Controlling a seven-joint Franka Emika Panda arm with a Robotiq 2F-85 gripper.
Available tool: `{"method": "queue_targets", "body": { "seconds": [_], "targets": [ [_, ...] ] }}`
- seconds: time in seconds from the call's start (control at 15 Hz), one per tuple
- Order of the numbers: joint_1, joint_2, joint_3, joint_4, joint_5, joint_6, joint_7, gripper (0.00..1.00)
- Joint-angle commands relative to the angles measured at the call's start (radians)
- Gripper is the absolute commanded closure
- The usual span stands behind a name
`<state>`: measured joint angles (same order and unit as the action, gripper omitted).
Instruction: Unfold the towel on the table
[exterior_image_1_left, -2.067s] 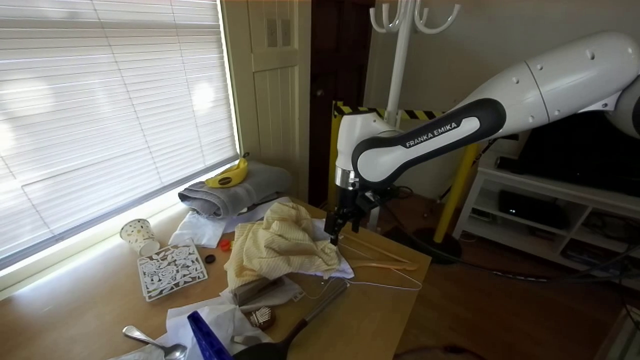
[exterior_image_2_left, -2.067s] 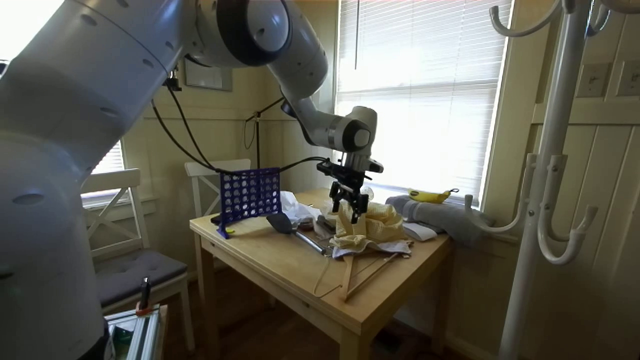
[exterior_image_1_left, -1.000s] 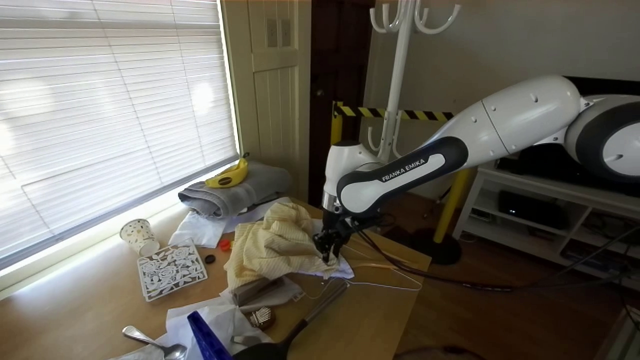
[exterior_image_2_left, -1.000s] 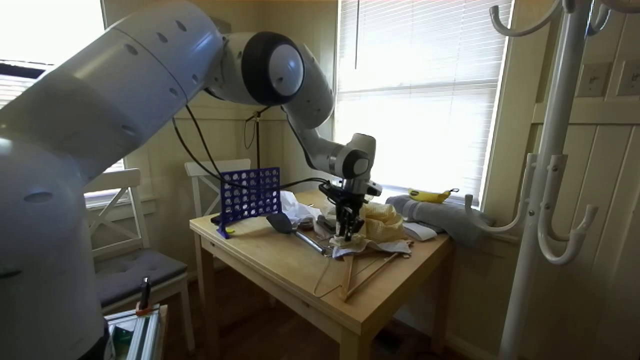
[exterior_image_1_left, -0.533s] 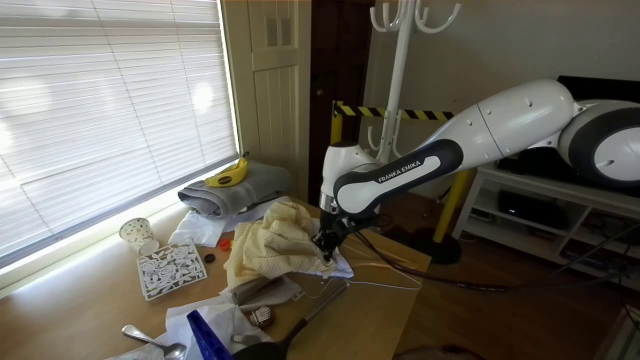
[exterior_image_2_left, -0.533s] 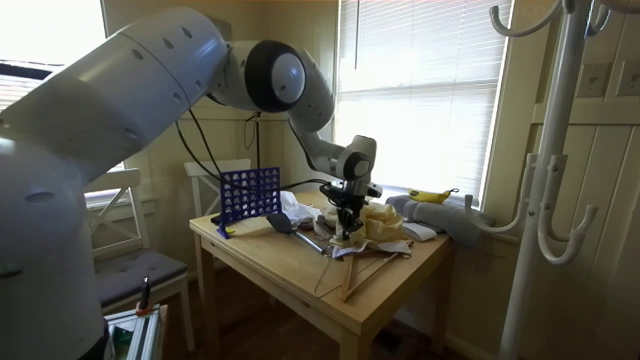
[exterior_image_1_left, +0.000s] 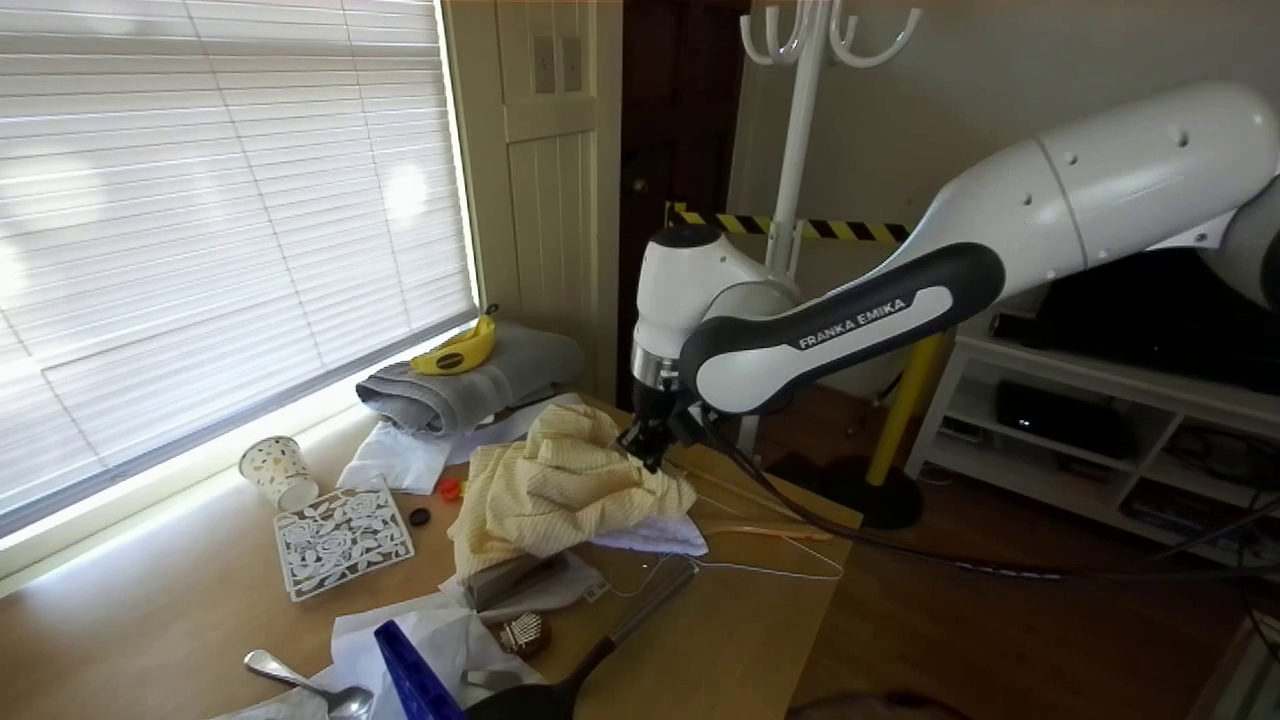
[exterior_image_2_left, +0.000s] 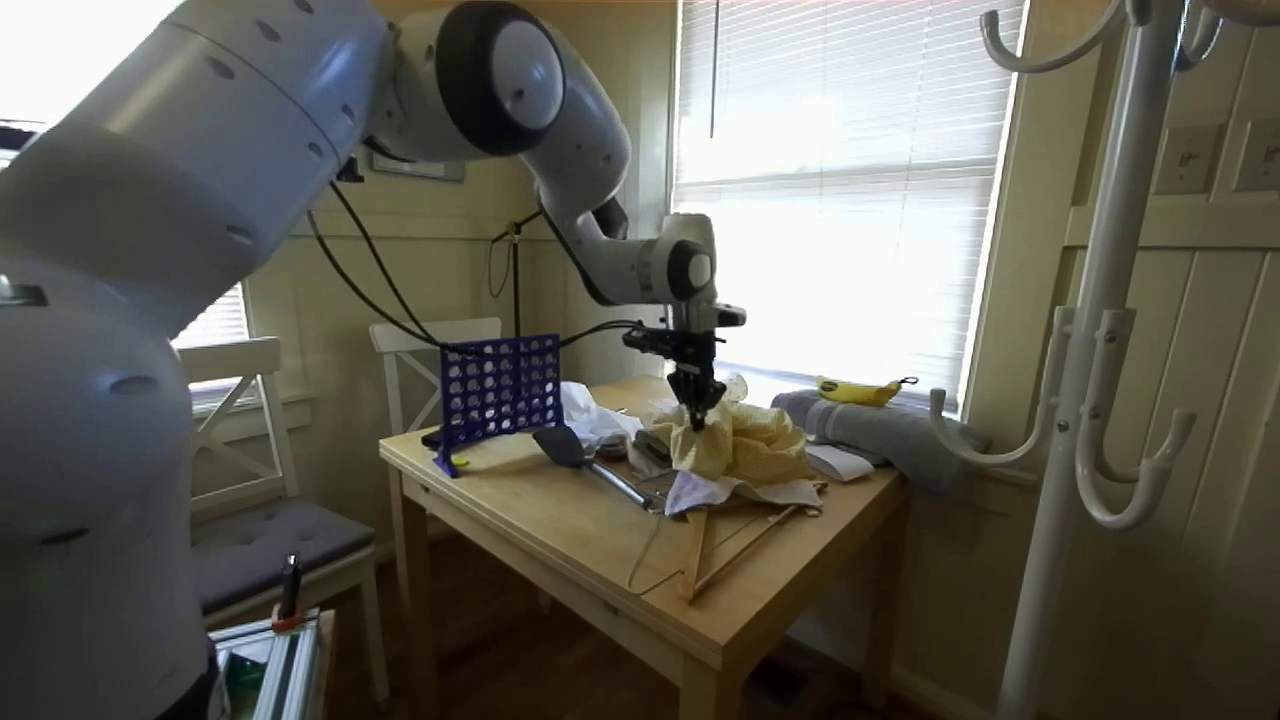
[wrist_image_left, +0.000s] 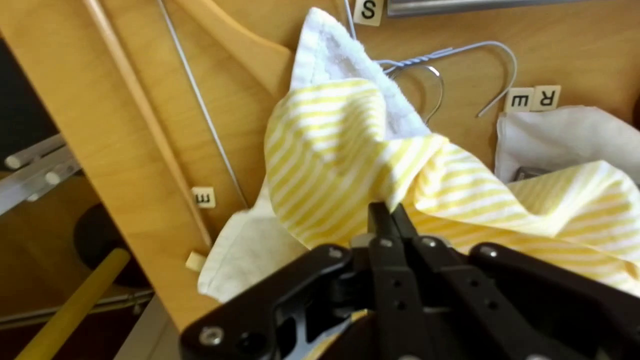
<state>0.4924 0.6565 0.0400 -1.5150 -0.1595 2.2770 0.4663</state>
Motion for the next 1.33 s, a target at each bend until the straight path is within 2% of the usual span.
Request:
{"method": "queue_targets", "body": {
  "seconds": [0.0, 0.07, 0.2, 0.27, 0.47, 0.67, 0.93, 1.07, 1.27],
  "targets": [
    [0.086, -0.225, -0.067, -0.181, -0.187, 0.019, 0.127, 1.00],
    [0.100, -0.276, -0.072, -0.206, -0.243, 0.004, 0.159, 1.00],
    [0.085, -0.341, -0.047, -0.224, -0.285, -0.074, 0.173, 1.00],
    [0.052, -0.246, -0.011, -0.130, -0.246, -0.049, 0.145, 0.99],
    [0.041, -0.326, 0.003, -0.182, -0.270, -0.088, 0.150, 0.99],
    [0.039, -0.313, 0.006, -0.171, -0.282, -0.085, 0.164, 1.00],
    [0.057, -0.414, -0.012, -0.104, -0.483, -0.179, 0.232, 1.00],
    [0.052, -0.456, 0.010, -0.056, -0.590, -0.241, 0.238, 1.00],
    [0.040, -0.495, 0.071, 0.074, -0.745, -0.366, 0.200, 1.00]
  ]
}}
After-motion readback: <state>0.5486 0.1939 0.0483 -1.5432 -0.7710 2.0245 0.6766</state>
